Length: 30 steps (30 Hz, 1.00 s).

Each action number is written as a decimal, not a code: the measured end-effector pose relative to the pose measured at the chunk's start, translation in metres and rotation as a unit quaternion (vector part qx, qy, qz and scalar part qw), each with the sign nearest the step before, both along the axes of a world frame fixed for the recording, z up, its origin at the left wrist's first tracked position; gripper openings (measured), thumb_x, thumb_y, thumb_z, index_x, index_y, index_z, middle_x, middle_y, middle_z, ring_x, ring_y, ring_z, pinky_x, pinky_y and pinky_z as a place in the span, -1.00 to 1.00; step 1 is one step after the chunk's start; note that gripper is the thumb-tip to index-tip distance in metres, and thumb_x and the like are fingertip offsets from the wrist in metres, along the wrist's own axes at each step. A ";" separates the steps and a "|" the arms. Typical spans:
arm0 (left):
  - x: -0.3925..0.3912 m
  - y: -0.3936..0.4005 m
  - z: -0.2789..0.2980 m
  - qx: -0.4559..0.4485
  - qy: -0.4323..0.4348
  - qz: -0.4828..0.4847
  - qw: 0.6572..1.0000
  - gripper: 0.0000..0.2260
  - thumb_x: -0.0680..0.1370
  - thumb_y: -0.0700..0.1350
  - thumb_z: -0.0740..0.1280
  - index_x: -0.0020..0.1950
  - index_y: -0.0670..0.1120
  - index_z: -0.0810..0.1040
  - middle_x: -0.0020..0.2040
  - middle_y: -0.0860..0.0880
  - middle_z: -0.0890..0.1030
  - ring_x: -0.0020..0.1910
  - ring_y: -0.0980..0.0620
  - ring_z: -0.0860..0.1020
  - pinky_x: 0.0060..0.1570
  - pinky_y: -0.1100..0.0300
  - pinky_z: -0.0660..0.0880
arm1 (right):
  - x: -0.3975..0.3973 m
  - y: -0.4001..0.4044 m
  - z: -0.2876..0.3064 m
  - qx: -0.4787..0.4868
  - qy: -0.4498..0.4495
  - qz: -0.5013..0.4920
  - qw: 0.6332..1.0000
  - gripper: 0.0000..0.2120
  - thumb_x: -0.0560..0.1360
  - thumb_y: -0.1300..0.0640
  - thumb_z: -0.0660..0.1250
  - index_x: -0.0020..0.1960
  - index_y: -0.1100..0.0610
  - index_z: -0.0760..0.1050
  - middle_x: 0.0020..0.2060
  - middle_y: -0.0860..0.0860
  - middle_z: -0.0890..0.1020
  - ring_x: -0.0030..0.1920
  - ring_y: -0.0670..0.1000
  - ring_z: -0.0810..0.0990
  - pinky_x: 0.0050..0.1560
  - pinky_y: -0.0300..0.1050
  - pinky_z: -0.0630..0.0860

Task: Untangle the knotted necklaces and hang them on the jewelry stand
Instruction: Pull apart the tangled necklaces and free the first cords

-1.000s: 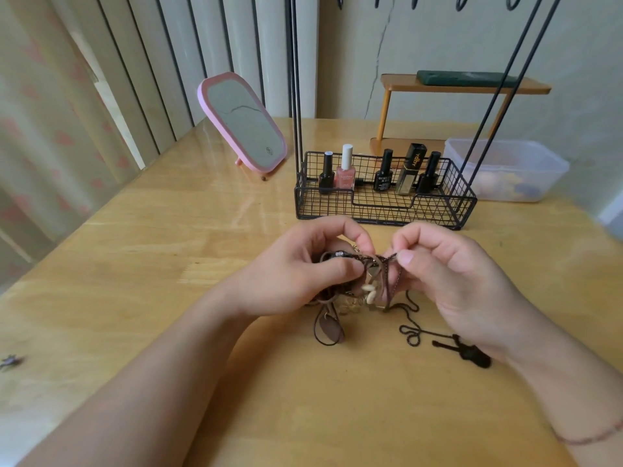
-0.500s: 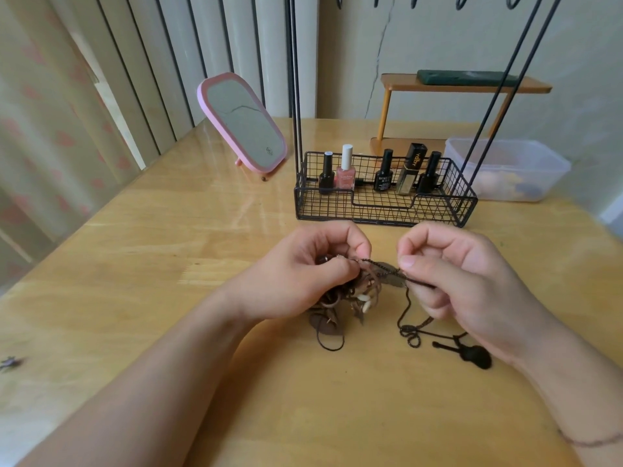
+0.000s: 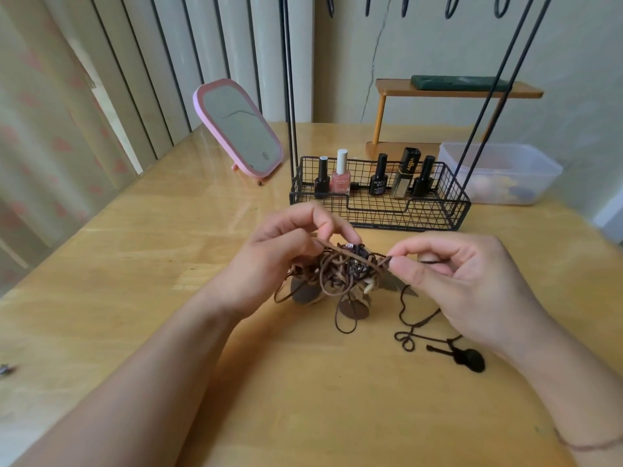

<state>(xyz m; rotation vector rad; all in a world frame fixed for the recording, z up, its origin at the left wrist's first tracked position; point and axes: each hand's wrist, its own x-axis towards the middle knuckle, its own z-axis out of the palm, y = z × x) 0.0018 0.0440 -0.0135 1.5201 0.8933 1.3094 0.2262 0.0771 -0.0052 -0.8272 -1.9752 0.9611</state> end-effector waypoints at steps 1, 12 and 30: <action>-0.001 0.001 0.000 0.011 0.003 0.010 1.000 -0.87 0.37 -0.32 0.11 -0.23 -0.14 0.40 -0.02 -0.14 0.65 -0.11 -0.05 0.57 -0.15 0.18 0.50 | -0.001 0.000 0.000 0.004 0.012 0.001 1.000 -0.90 0.36 -0.03 0.41 -0.20 -0.05 0.68 -0.46 -0.03 0.60 -0.48 -0.08 0.48 -0.30 -0.33 0.42; -0.024 -0.007 0.008 -0.022 -0.059 0.072 0.995 -0.83 0.24 -0.04 0.29 -0.45 -0.10 0.36 -0.49 0.03 0.23 -0.49 0.04 0.16 -0.39 0.16 0.14 | 0.001 0.004 -0.003 0.026 0.022 -0.018 0.999 -0.91 0.38 -0.03 0.40 -0.13 -0.11 0.64 -0.47 -0.02 0.37 -0.40 -0.08 0.35 -0.36 -0.30 0.37; 0.023 -0.008 -0.010 0.068 0.277 0.043 0.958 -0.90 0.55 -0.11 0.39 0.04 -0.09 0.61 -0.15 -0.01 0.66 -0.17 0.04 0.60 -0.09 0.08 0.57 | -0.010 0.000 -0.005 -0.092 0.043 0.024 0.995 -0.90 0.54 0.22 0.34 -0.13 0.13 0.59 -0.40 -0.18 0.58 -0.47 -0.21 0.49 -0.47 -0.44 0.34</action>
